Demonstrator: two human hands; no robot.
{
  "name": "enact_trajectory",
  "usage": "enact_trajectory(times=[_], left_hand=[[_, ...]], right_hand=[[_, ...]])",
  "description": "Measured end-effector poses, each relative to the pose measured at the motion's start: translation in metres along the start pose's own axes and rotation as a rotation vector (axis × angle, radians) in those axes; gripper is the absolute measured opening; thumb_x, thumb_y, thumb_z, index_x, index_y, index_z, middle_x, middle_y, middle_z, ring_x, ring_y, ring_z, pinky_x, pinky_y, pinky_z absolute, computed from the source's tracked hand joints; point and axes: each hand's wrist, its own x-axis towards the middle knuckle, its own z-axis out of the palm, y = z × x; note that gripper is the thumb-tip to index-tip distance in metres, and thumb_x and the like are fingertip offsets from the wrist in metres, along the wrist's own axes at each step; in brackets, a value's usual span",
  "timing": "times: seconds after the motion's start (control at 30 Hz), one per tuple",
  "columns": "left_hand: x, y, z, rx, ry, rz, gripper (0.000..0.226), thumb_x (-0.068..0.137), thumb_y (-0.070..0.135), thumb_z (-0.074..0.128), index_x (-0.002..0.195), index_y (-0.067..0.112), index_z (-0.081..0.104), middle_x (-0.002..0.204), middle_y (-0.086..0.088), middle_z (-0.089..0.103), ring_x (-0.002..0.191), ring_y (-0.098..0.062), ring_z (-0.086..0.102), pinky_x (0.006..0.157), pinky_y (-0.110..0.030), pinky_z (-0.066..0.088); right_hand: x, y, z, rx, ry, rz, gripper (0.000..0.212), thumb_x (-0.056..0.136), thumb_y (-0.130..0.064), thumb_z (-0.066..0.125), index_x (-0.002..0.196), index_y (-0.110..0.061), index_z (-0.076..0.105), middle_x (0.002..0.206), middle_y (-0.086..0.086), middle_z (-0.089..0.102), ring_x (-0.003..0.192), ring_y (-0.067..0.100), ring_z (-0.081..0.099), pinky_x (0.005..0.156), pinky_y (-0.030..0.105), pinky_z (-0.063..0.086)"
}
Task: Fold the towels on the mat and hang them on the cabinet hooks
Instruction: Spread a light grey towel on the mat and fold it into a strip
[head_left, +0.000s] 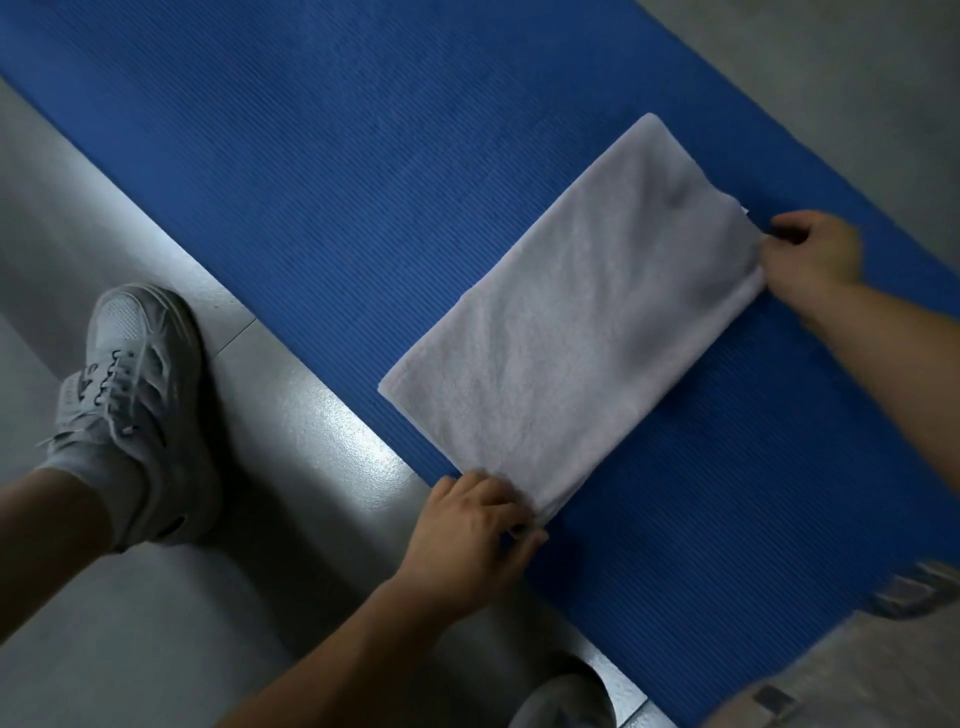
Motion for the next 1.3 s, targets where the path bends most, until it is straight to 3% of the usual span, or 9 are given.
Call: enact_trajectory(times=[0.13, 0.23, 0.33, 0.5, 0.87, 0.97, 1.03, 1.13, 1.3], left_hand=[[0.017, -0.007, -0.02, 0.001, 0.201, -0.118, 0.035, 0.094, 0.054, 0.052, 0.112, 0.029, 0.068, 0.117, 0.005, 0.061, 0.11, -0.021, 0.057, 0.094, -0.039, 0.042], [0.042, -0.018, -0.031, 0.122, 0.092, -0.203, 0.066, 0.095, 0.067, 0.043, 0.15, 0.03, 0.041, 0.163, -0.006, 0.027, 0.153, -0.027, 0.018, 0.124, -0.052, 0.013], [0.059, -0.022, -0.025, 0.218, -0.054, -0.223, 0.094, 0.087, 0.08, 0.039, 0.161, 0.034, 0.004, 0.169, -0.01, -0.014, 0.154, -0.029, -0.021, 0.123, -0.059, -0.007], [0.064, -0.026, -0.018, 0.206, -0.054, -0.431, 0.127, 0.068, 0.094, 0.044, 0.159, 0.029, -0.017, 0.163, -0.011, -0.032, 0.148, -0.028, -0.034, 0.122, -0.059, -0.008], [0.071, -0.035, -0.022, 0.165, 0.059, -0.545, 0.086, 0.095, 0.076, 0.018, 0.162, 0.027, -0.004, 0.167, -0.013, -0.018, 0.153, -0.03, -0.023, 0.124, -0.053, -0.008], [0.074, -0.028, -0.036, 0.105, 0.004, -0.561, 0.082, 0.096, 0.071, 0.018, 0.162, 0.027, -0.005, 0.167, -0.014, -0.019, 0.153, -0.03, -0.022, 0.124, -0.051, -0.007], [0.074, -0.032, -0.053, 0.063, 0.049, -0.55, 0.07, 0.098, 0.058, 0.031, 0.159, 0.026, 0.02, 0.168, -0.015, 0.007, 0.154, -0.035, 0.005, 0.123, -0.049, 0.014], [0.073, -0.049, -0.076, 0.017, 0.173, -0.545, 0.048, 0.096, 0.034, 0.053, 0.141, 0.019, 0.048, 0.14, -0.008, 0.052, 0.123, -0.032, 0.05, 0.101, -0.044, 0.043], [0.088, -0.083, -0.101, -0.18, 0.093, -0.743, 0.014, 0.091, 0.038, 0.065, 0.095, 0.025, 0.064, 0.093, 0.006, 0.066, 0.089, -0.023, 0.063, 0.076, -0.036, 0.052]], right_hand=[[-0.028, -0.016, 0.011, -0.36, 0.075, -0.465, 0.039, 0.093, -0.028, 0.057, 0.128, -0.013, 0.058, 0.139, 0.014, 0.044, 0.127, 0.039, 0.039, 0.1, 0.046, 0.041], [-0.054, -0.029, 0.043, -0.46, -0.182, -0.676, 0.054, 0.09, -0.046, 0.051, 0.137, -0.021, 0.054, 0.153, 0.012, 0.035, 0.14, 0.041, 0.029, 0.11, 0.057, 0.034], [-0.067, -0.034, 0.074, -0.681, -0.402, -0.748, 0.074, 0.088, -0.069, 0.024, 0.154, -0.036, 0.025, 0.167, -0.002, -0.001, 0.154, 0.027, -0.004, 0.122, 0.055, 0.009], [-0.059, -0.031, 0.078, -0.861, -0.367, -0.794, 0.076, 0.088, -0.072, 0.013, 0.157, -0.04, 0.002, 0.166, -0.006, -0.018, 0.153, 0.021, -0.017, 0.122, 0.053, -0.003], [-0.044, -0.056, 0.1, -0.828, -0.365, -0.862, 0.073, 0.093, -0.068, 0.005, 0.156, -0.037, -0.015, 0.164, -0.012, -0.025, 0.151, 0.02, -0.023, 0.122, 0.054, -0.008], [-0.039, -0.079, 0.092, -0.71, -0.319, -0.819, 0.065, 0.096, -0.056, 0.027, 0.156, -0.032, 0.02, 0.167, -0.007, 0.004, 0.151, 0.026, 0.011, 0.117, 0.054, 0.016], [-0.022, -0.098, 0.086, -0.533, -0.283, -0.827, 0.051, 0.1, -0.037, 0.043, 0.149, -0.022, 0.041, 0.163, 0.0, 0.021, 0.142, 0.031, 0.03, 0.111, 0.053, 0.03], [0.013, -0.128, 0.077, -0.55, -0.338, -0.842, 0.041, 0.101, -0.025, 0.05, 0.141, -0.019, 0.053, 0.153, 0.005, 0.042, 0.136, 0.029, 0.043, 0.11, 0.047, 0.038], [0.034, -0.171, 0.065, -0.922, -0.469, -0.785, 0.037, 0.096, -0.039, 0.058, 0.131, -0.026, 0.06, 0.123, 0.007, 0.054, 0.11, 0.032, 0.056, 0.093, 0.046, 0.048]])
